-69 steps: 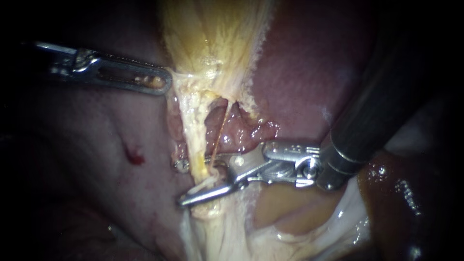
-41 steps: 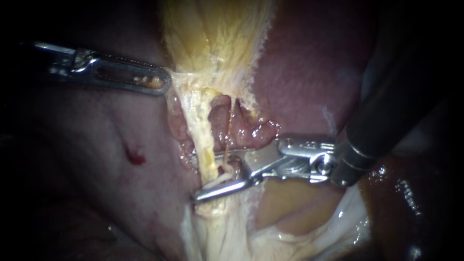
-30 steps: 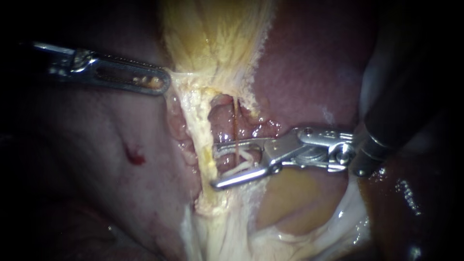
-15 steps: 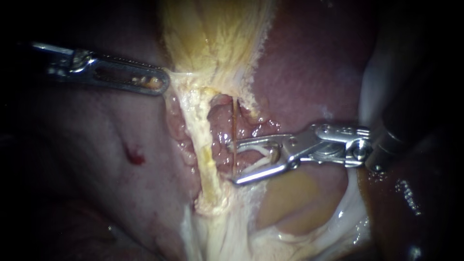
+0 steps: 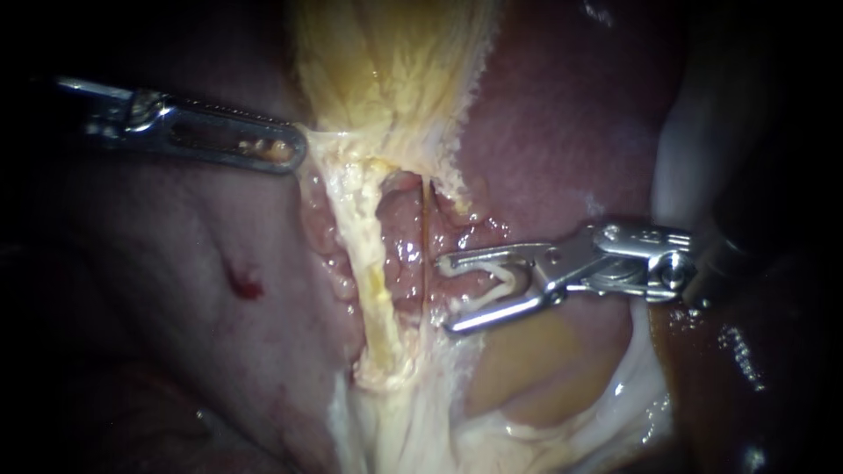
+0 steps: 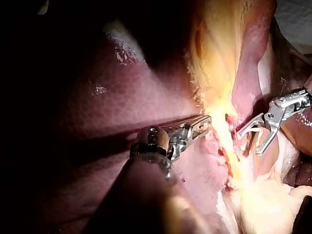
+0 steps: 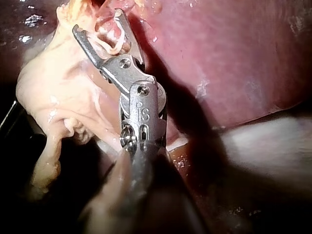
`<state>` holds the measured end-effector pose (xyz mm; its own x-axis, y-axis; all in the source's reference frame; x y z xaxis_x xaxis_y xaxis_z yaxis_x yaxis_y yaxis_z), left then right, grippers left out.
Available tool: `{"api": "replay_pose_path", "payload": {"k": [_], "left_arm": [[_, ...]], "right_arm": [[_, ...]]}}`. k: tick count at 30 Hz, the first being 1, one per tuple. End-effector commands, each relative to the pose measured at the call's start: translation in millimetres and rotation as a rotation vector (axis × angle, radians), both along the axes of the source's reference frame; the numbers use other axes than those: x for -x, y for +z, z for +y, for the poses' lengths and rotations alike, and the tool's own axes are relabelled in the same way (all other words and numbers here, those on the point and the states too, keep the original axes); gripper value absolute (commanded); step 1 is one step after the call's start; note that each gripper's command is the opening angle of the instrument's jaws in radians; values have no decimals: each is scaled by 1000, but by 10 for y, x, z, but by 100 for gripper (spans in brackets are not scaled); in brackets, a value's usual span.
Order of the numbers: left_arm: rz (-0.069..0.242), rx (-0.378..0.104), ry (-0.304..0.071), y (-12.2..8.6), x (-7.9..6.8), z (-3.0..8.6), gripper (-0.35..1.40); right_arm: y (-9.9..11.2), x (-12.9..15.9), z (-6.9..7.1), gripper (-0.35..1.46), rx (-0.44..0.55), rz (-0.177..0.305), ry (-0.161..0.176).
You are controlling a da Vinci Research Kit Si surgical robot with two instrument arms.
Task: Clipping first clip left tube
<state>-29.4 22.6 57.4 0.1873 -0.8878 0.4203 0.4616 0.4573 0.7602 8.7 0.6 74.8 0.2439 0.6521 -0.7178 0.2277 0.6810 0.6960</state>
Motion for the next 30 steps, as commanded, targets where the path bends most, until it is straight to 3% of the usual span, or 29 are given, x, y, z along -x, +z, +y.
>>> {"api": "replay_pose_path", "payload": {"k": [1,14,30], "left_arm": [[0,0,0,0,0,0,-35],[0,0,0,0,-1,0,-35],[-1,0,1,-1,-2,0,-35]], "right_arm": [[-2,0,1,50,-1,1,-1],[-31,-7,-14,50,-5,3,-2],[-36,-20,-16,50,-5,0,3]]}}
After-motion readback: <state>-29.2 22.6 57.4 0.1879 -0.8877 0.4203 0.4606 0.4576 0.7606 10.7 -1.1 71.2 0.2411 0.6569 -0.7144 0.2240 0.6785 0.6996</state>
